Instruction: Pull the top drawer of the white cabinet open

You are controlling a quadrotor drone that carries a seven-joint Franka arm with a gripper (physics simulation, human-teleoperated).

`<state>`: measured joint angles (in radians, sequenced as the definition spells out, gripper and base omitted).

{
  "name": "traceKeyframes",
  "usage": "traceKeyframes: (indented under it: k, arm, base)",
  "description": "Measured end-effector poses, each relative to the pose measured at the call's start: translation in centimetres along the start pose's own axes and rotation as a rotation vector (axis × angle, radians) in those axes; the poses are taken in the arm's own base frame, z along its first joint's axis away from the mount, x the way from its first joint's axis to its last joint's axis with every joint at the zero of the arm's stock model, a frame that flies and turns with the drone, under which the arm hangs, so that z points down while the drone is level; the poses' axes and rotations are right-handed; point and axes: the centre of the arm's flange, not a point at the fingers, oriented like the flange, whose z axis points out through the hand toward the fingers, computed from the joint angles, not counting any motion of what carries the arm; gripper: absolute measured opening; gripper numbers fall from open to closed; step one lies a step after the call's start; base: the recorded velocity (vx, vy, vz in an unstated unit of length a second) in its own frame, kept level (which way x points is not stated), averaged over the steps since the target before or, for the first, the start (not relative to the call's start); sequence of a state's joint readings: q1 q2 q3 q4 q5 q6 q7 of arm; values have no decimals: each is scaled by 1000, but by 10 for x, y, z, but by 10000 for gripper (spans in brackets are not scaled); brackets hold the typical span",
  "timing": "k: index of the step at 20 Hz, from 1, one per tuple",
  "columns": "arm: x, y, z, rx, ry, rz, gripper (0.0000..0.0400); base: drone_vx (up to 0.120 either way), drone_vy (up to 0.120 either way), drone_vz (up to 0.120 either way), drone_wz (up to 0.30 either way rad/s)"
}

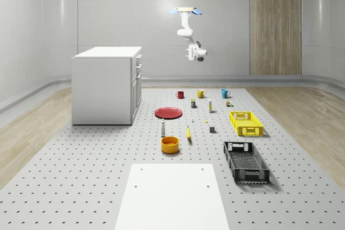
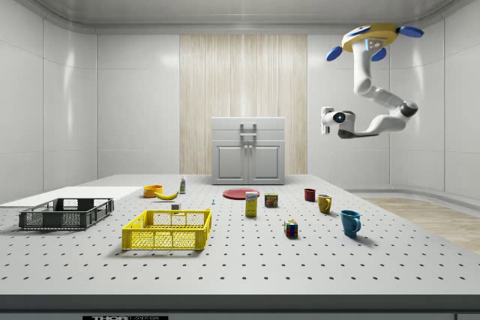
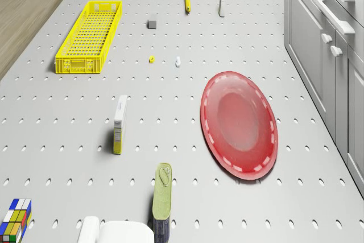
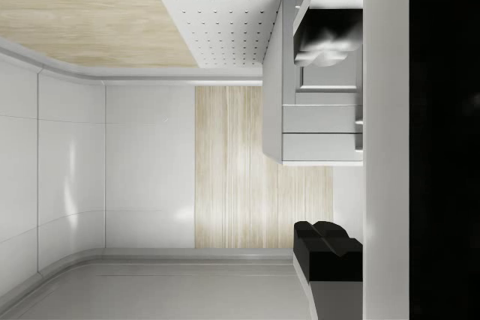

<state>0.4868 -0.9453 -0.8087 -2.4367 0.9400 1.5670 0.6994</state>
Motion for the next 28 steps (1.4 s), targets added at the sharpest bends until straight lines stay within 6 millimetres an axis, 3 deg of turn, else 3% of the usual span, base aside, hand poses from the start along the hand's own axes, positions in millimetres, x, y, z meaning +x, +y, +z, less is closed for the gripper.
traceKeyframes:
  k: [6,13,23,28]
  arm:
    - [0,0,0,0,0,0,305]
    - [0,0,0,0,0,0,305]
    - [0,0,0,0,0,0,305]
    - [0,0,0,0,0,0,305]
  base:
    - [120,-120,0,0]
    - [120,-11,0,0]
    - [120,-120,0,0]
    - [120,0,0,0]
